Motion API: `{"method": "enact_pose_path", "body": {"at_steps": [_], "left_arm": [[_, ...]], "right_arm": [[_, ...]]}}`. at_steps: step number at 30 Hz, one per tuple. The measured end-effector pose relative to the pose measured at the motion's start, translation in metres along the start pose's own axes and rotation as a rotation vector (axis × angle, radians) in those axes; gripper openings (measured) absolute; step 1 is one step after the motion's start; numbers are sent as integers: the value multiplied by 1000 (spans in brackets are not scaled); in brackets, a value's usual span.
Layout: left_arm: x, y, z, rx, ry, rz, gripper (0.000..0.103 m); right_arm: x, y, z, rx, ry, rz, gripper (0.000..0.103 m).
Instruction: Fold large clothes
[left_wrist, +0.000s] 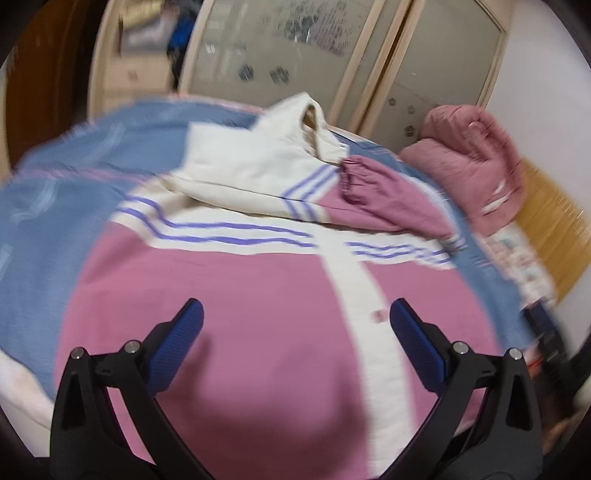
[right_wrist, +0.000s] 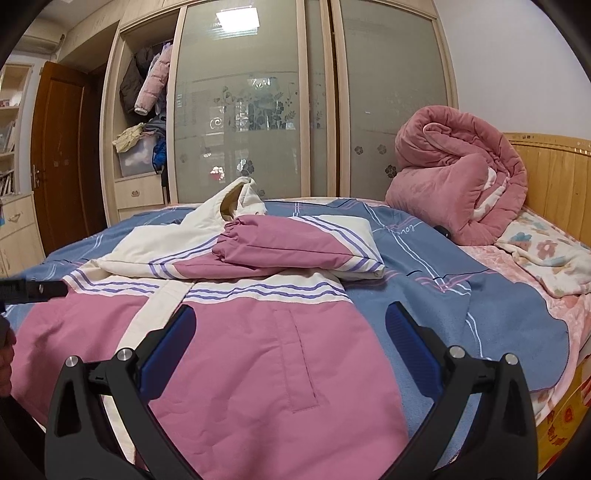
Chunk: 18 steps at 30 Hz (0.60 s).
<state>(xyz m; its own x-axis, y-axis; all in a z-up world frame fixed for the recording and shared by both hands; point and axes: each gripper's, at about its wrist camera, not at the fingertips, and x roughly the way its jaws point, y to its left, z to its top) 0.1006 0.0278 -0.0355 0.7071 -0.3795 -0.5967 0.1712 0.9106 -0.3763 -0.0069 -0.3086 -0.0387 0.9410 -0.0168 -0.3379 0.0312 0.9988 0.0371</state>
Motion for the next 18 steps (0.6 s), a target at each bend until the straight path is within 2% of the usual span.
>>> {"method": "enact_pose_path", "body": {"at_steps": [5, 6, 9, 12, 18], "left_arm": [[35, -5, 41, -181, 141, -251, 101], [50, -7, 53, -238, 184, -327, 101], [90, -12, 77, -357, 260, -446, 101], [124, -18, 96, -406, 276, -494, 101], [211, -32, 122, -433, 323, -440, 101]], "right_arm": [[1, -13, 2, 50, 11, 10, 102], [1, -16, 2, 63, 13, 12, 102], [0, -21, 2, 82, 8, 18, 102], [-1, -25, 3, 101, 6, 27, 102], [1, -30, 4, 130, 7, 42, 102]]}}
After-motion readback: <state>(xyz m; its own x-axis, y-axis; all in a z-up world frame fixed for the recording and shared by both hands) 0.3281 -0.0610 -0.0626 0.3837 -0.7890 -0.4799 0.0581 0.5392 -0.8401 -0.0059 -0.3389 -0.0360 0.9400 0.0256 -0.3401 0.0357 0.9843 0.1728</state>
